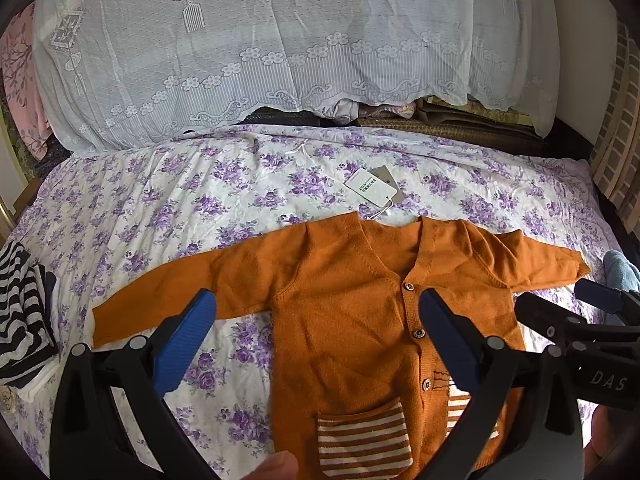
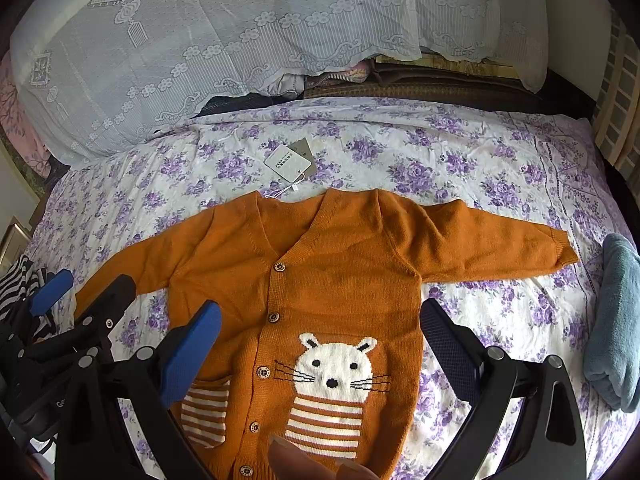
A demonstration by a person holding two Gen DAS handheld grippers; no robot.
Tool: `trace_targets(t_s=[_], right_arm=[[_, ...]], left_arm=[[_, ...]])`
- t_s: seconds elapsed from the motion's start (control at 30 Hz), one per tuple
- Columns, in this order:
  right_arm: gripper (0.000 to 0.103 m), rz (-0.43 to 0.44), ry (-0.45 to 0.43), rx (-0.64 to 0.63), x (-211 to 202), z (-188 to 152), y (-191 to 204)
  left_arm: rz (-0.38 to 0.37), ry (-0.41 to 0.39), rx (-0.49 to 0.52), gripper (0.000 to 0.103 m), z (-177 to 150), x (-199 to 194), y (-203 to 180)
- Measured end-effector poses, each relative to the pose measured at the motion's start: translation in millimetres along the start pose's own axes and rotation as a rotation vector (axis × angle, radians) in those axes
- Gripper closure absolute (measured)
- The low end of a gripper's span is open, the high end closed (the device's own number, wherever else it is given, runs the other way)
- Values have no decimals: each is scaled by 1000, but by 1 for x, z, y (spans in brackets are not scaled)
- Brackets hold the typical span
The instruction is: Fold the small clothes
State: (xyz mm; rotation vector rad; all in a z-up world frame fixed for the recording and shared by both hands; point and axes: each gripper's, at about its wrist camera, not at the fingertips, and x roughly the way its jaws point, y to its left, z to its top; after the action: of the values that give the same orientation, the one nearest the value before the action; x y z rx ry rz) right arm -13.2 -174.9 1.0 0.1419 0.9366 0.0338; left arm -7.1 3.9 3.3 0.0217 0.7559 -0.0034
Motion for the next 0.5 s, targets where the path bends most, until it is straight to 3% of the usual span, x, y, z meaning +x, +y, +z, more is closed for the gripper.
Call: trace_targets(t_s=[0.5], right_arm=[[3, -1, -2, 0, 0, 0, 0]], left_arm=[[1, 0, 2, 4, 0, 0, -1]])
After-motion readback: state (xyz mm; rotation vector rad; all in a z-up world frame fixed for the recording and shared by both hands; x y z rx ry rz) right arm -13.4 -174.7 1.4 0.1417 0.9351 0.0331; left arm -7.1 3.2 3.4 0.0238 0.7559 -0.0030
